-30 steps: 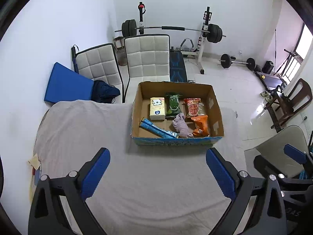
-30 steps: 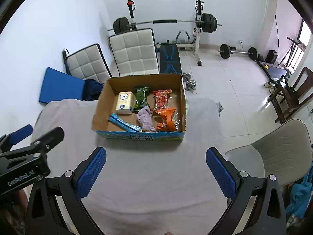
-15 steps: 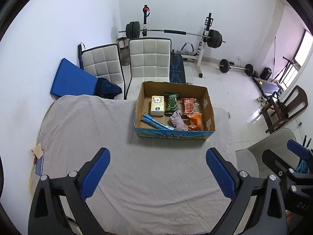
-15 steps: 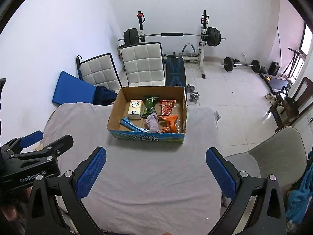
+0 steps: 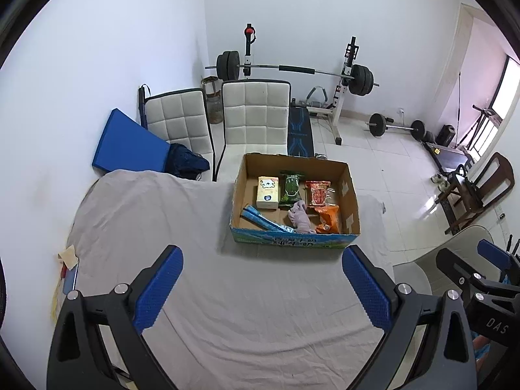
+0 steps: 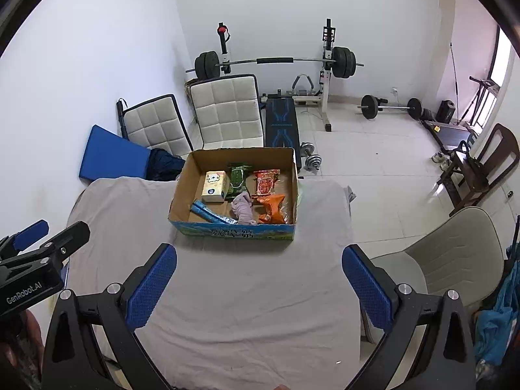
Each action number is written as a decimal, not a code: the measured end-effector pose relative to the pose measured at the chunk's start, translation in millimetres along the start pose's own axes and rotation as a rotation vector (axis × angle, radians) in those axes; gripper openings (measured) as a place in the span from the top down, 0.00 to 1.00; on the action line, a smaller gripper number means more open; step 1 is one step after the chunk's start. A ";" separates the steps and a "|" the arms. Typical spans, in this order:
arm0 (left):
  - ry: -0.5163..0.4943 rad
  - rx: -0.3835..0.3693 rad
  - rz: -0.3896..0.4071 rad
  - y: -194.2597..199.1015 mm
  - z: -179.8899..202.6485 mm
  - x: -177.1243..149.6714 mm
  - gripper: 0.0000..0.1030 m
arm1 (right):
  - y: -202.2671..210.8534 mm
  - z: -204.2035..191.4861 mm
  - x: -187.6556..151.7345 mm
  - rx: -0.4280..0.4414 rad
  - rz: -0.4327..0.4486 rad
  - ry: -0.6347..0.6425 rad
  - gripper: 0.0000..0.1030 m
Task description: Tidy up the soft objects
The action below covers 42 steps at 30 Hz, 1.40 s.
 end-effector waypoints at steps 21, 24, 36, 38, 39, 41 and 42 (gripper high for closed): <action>0.005 0.017 0.047 0.1 -3.4 16.5 0.00 | 5.5 1.9 19.7 -0.042 0.054 0.006 0.00; 0.006 0.017 0.044 0.2 -3.3 16.3 0.00 | 4.8 1.4 20.9 -0.042 0.054 0.005 0.00; 0.002 0.013 0.042 0.3 -2.5 16.5 0.00 | 5.7 3.1 26.8 -0.046 0.060 0.009 0.00; 0.002 0.014 0.043 0.2 -2.6 16.4 0.00 | 6.1 3.6 27.9 -0.046 0.061 0.008 0.00; 0.001 0.014 0.042 0.1 -2.6 16.4 0.00 | 5.9 3.5 28.0 -0.046 0.061 0.009 0.00; 0.001 0.015 0.041 0.4 -2.8 15.3 0.00 | 6.5 4.1 29.0 -0.051 0.063 0.009 0.00; -0.001 0.013 0.041 0.3 -2.5 15.4 0.00 | 7.1 4.4 28.5 -0.048 0.062 0.008 0.00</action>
Point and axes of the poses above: each gripper's, at about its wrist camera, not at the fingertips, and y roughly against the way its jaws point, z to its right, x to its top, the point moved 5 cm from there along -y, roughly the way its jaws point, and after that the axes turned 12 degrees about x, right-handed, at the moved point
